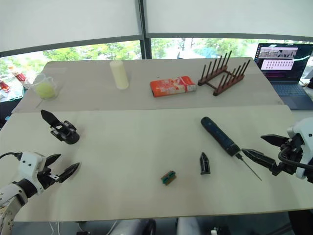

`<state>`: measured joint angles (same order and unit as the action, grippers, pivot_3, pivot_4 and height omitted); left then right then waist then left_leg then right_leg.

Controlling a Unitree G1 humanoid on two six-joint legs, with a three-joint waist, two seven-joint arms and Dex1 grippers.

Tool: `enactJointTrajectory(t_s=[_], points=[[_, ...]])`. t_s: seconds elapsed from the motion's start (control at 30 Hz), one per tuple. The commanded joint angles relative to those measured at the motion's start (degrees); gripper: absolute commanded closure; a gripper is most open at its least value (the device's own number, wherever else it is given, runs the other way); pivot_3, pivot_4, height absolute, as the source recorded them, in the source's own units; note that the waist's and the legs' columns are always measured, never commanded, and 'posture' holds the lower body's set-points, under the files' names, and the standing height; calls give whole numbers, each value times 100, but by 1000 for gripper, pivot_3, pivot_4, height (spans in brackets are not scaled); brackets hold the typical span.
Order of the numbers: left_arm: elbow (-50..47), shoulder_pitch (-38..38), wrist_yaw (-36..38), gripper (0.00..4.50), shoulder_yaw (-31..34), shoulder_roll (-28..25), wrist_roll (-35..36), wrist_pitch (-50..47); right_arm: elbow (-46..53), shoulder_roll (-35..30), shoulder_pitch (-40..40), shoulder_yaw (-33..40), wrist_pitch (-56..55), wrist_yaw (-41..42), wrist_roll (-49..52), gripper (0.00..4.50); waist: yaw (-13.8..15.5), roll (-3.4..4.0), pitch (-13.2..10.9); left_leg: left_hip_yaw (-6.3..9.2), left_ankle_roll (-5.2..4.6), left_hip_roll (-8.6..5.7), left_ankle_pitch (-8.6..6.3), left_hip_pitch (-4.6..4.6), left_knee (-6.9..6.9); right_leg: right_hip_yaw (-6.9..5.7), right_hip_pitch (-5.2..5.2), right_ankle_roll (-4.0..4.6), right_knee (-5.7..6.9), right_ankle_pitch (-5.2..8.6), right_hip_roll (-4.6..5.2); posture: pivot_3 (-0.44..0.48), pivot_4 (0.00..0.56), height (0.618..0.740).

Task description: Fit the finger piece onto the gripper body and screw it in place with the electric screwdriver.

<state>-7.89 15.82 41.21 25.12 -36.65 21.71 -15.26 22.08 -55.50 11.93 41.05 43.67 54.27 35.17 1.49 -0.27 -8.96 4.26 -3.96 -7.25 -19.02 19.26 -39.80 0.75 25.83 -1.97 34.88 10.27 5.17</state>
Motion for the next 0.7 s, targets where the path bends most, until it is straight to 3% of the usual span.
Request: enactJointTrajectory(t_s=[0.03,0.33,0.47,0.7], points=[[-83,33,-92,32,191,41,70,14,35,-84,-64,45,-149,61,12,0,0,0,0,0,0,0,0,0,0,0,0,0,0,0,0,0,150,740],[17,-9,-455,32,226,359,37,145,10,-490,-1138,-808,-264,861,578,0,-76,-4,-1,-3,5,4,3,-1,-3,-1,1,7,3,-6,-1,0,150,740],[297,-307,-596,32,157,395,-70,299,170,-482,-1830,-1375,-341,1205,1012,0,-72,-11,-2,0,10,8,6,-1,-4,-7,1,13,3,-10,-3,0,150,740],[1288,-1031,-687,32,158,266,-285,688,243,-288,-2168,-1869,-672,1605,1171,0,2,-26,0,-1,0,2,5,5,-9,-24,11,12,-2,-12,1,0,150,740]])
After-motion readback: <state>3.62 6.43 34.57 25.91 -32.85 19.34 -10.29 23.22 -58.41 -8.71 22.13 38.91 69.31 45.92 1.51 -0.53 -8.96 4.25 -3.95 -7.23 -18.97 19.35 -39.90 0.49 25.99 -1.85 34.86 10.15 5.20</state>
